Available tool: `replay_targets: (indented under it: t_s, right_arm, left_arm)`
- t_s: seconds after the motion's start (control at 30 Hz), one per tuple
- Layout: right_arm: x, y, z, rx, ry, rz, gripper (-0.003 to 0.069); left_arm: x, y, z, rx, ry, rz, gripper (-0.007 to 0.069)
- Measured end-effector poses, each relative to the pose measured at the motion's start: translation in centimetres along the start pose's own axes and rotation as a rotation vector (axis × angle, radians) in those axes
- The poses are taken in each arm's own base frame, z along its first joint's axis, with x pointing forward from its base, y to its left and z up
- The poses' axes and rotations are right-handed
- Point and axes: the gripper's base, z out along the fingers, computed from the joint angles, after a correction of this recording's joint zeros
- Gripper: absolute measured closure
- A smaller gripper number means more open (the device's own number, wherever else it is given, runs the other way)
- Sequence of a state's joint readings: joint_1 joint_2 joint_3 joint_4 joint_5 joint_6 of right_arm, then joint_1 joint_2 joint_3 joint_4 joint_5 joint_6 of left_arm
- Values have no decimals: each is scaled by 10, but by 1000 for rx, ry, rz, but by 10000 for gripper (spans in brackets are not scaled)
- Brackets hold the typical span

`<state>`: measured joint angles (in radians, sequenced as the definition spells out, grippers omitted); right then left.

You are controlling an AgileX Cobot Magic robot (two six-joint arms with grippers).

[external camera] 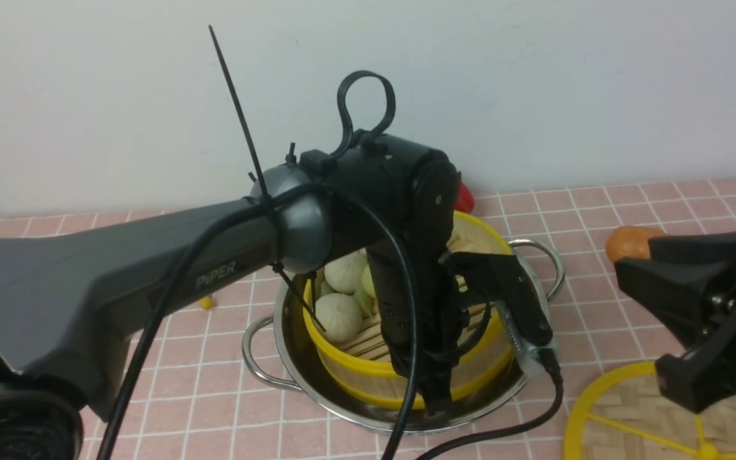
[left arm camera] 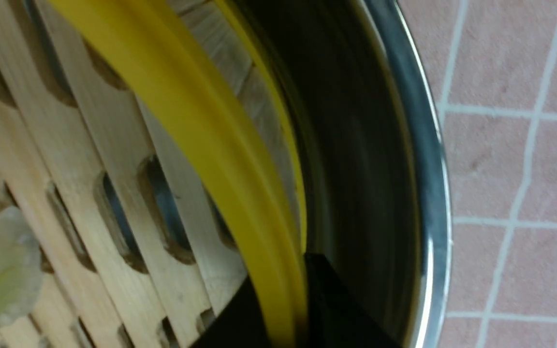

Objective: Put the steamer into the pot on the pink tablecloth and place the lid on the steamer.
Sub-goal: 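Place the bamboo steamer basket with dumplings into the steel pot with the left gripper, then move the gripper down to the bamboo steamer lid and grasp its center knob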

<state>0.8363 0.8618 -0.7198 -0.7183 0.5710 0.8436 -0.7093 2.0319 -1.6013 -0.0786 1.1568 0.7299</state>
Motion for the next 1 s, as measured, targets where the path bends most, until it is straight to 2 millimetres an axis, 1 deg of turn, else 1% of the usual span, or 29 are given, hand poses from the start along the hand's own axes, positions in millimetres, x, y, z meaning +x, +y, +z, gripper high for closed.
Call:
replay_targets:
  t_s: [0.07, 0.1, 0.27, 0.3, 0.33, 0.37, 0.4, 0.5, 0.53, 0.6, 0.67, 0.73, 0.77, 0.83, 0.87, 0.9, 0.93, 0.97, 1.0]
  right_arm:
    - [0, 0, 0, 0, 0, -12, 419]
    - [0, 0, 0, 0, 0, -12, 419]
    - [0, 0, 0, 0, 0, -14, 419]
    - [0, 0, 0, 0, 0, -14, 419]
    - [0, 0, 0, 0, 0, -14, 419]
    - [0, 0, 0, 0, 0, -14, 419]
    - [0, 0, 0, 0, 0, -14, 419]
    - [0, 0, 0, 3, 2, -14, 419]
    - [0, 0, 0, 4, 4, -14, 419]
    - [1, -1, 0, 7, 6, -15, 419]
    - [1, -1, 0, 10, 8, -16, 419]
    - [1, -2, 0, 19, 15, -18, 419]
    - [2, -2, 0, 26, 21, -18, 419]
    - [3, -3, 0, 36, 30, -18, 419]
    - [3, -3, 0, 38, 32, -18, 419]
    - [3, -4, 0, 45, 39, -18, 419]
    - [3, -4, 0, 45, 39, -18, 419]
    - [4, -4, 0, 49, 42, -18, 419]
    - [4, -4, 0, 49, 43, -17, 419]
  left_arm:
    - [0, 0, -1, -3, -4, -8, 505]
    - [0, 0, -1, -4, -5, -13, 498]
    - [3, 2, -2, -32, 29, -113, 211]
    - [4, 3, -2, -41, 48, -120, 166]
    - [5, 3, -2, -42, 53, -121, 158]
    - [7, 4, -4, -61, 80, -132, 107]
    - [10, 6, -7, -90, 109, -152, 72]
    - [14, 7, -13, -122, 131, -179, 49]
    - [15, 9, -21, -159, 135, -204, 47]
    - [14, 11, -37, -212, 106, -240, 60]
    - [12, 12, -70, -287, 17, -277, 104]
    - [14, 8, -102, -337, -67, -319, 167]
    - [16, 4, -123, -364, -121, -343, 218]
    - [22, -4, -150, -396, -193, -377, 298]
    - [24, -6, -156, -403, -208, -381, 321]
    - [31, -15, -178, -421, -268, -405, 418]
    - [33, -17, -183, -425, -281, -407, 444]
    - [37, -22, -192, -425, -308, -416, 496]
    - [45, -34, -211, -422, -372, -434, 592]
